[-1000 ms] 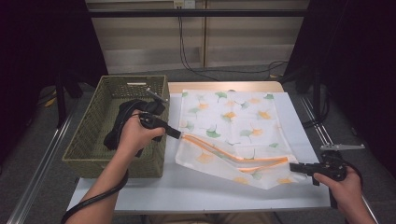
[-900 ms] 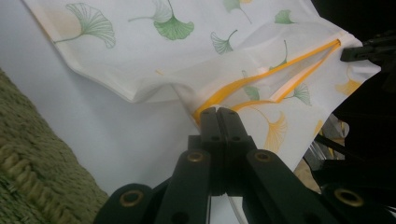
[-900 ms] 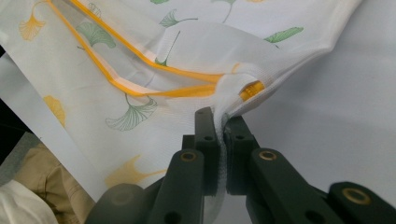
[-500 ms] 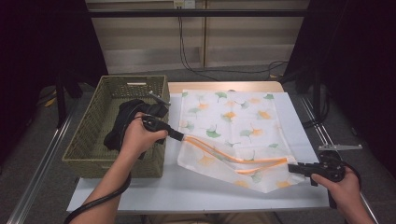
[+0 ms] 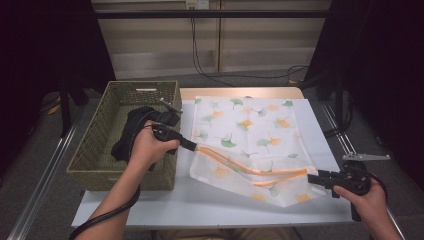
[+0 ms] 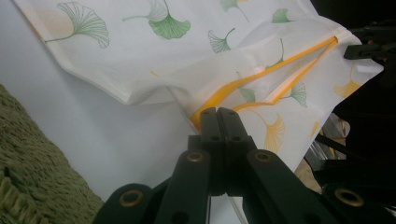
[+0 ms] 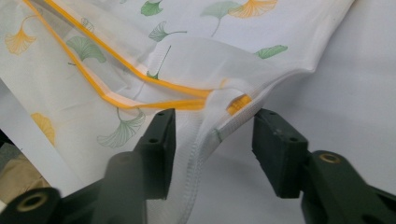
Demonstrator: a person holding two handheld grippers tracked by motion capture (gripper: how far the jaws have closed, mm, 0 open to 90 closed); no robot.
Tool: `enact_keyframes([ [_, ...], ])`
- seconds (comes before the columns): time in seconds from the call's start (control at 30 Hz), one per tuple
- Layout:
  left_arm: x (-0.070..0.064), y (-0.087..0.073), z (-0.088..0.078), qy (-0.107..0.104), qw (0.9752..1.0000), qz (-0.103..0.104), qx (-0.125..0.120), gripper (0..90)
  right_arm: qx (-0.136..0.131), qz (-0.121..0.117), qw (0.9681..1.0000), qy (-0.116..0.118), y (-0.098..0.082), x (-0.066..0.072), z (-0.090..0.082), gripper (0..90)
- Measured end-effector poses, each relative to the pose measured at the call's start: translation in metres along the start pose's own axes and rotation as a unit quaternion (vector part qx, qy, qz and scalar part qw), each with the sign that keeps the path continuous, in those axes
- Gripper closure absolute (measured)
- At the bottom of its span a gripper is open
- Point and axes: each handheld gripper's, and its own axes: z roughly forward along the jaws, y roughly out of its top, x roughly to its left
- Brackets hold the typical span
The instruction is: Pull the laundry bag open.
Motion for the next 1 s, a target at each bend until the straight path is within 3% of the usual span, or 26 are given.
enact_keyframes([
  [0.2,0.001,-0.001,0.0,-0.004,1.0,-0.003,0.0,90.0,-0.013,0.007,0.9999,0.008,0.001,-0.001,0.002,34.2],
  [0.47,-0.002,-0.001,0.002,0.002,0.9998,0.004,0.017,89.9,-0.008,0.001,1.0,0.005,0.002,-0.001,0.004,31.3],
  [0.53,-0.005,-0.002,0.005,0.004,0.9999,-0.016,-0.001,89.9,-0.006,0.0,1.0,0.005,0.001,-0.001,0.004,31.1],
  [0.57,-0.003,-0.001,0.004,0.005,0.9998,0.006,0.018,89.8,-0.005,0.0,1.0,0.005,0.001,-0.001,0.005,31.1],
  [0.63,-0.006,-0.002,0.007,0.006,0.9998,-0.017,0.001,89.4,-0.004,0.0,1.0,0.005,0.001,0.0,0.005,31.1],
  [0.67,-0.006,-0.002,0.008,0.008,0.9998,-0.019,-0.004,88.2,-0.004,-0.001,1.0,0.007,0.001,0.0,0.005,31.2],
  [0.7,-0.006,-0.002,0.009,0.008,0.9998,-0.016,-0.005,87.0,-0.005,-0.001,1.0,0.005,0.001,0.0,0.005,31.2],
  [0.77,-0.005,-0.002,0.007,0.008,0.9998,0.008,0.016,87.0,-0.007,-0.004,0.9999,0.009,0.002,0.0,0.006,31.2],
  [0.83,-0.007,-0.002,0.01,0.0,0.9998,0.012,0.017,86.8,-0.005,-0.005,0.9999,0.008,0.002,0.0,0.006,31.1],
  [0.87,-0.009,-0.002,0.011,0.002,0.9999,0.006,0.013,86.1,-0.005,-0.005,0.9999,0.009,0.002,0.0,0.006,31.1],
  [0.97,-0.01,-0.001,0.014,0.002,0.9999,0.015,0.008,79.7,-0.006,-0.007,0.9999,0.011,0.002,0.0,0.006,30.9],
  [1.0,-0.015,-0.002,0.017,0.0,0.9997,-0.013,-0.019,76.4,-0.008,-0.008,0.9999,0.01,0.002,0.0,0.006,30.7],
])
